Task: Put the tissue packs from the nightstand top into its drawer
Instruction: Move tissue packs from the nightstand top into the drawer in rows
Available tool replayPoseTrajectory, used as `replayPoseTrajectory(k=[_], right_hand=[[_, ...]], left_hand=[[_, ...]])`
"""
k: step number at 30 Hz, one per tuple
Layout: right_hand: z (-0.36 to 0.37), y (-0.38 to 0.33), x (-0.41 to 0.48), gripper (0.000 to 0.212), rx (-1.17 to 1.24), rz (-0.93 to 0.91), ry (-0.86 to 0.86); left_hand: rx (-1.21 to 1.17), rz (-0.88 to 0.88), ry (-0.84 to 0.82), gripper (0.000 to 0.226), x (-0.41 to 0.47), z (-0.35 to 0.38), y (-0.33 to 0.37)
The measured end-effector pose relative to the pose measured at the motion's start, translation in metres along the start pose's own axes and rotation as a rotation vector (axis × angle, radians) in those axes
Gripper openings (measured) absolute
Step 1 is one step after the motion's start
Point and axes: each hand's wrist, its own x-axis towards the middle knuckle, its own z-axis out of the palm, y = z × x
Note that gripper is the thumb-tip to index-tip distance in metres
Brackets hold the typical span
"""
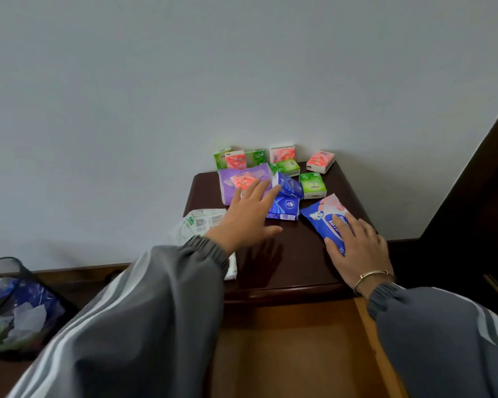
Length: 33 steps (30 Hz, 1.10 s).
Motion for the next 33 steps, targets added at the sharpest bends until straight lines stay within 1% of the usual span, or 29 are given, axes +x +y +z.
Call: replayPoseTrajectory(k=[5,8,10,14,17,20,24,27,29,31,33], right_hand=[[0.000,-0.001,-0.002,0.057,-0.016,-0.011,0.034],[0.000,-0.001,-0.002,0.057,-0.012,-0.010,0.048],[0.000,0.000,-0.002,0.056,-0.002,-0.010,0.057],[0.002,0.002,-0.002,0.056,0.024,-0.017,0.077],[0.003,0.002,-0.002,0.056,0.038,-0.011,0.077],[0.002,0.002,-0.003,0.057,0.064,-0.003,0.070],[0.000,0.002,-0.002,0.056,0.068,0.006,0.061],[-0.001,0.001,-0.003,0.057,0.057,0.016,0.053],[-0.001,0.000,-0.003,0.057,0.058,0.020,0.049],[-0.002,0.000,-0.003,0.057,0.058,0.020,0.046],[-0.002,0.000,-0.003,0.057,0.062,0.022,0.043]], left_hand=[[0.275,0.095,-0.178,0.118,0.083,0.007,0.013],[0.366,0.101,-0.241,0.123,0.103,0.014,0.009],[0.366,0.109,-0.223,0.119,0.107,0.017,0.007],[0.411,0.201,-0.115,0.111,0.094,0.024,0.009],[0.293,0.163,-0.144,0.103,0.069,0.031,0.012],[0.178,0.069,-0.180,0.099,0.038,0.036,0.013],[0.055,-0.016,-0.167,0.090,0.000,0.037,0.017],[-0.117,-0.113,-0.069,0.076,-0.028,0.040,0.036],[-0.312,-0.212,0.020,0.069,-0.042,0.041,0.050],[-0.465,-0.276,0.079,0.069,-0.050,0.039,0.057],[-0.524,-0.302,0.111,0.067,-0.052,0.034,0.059]])
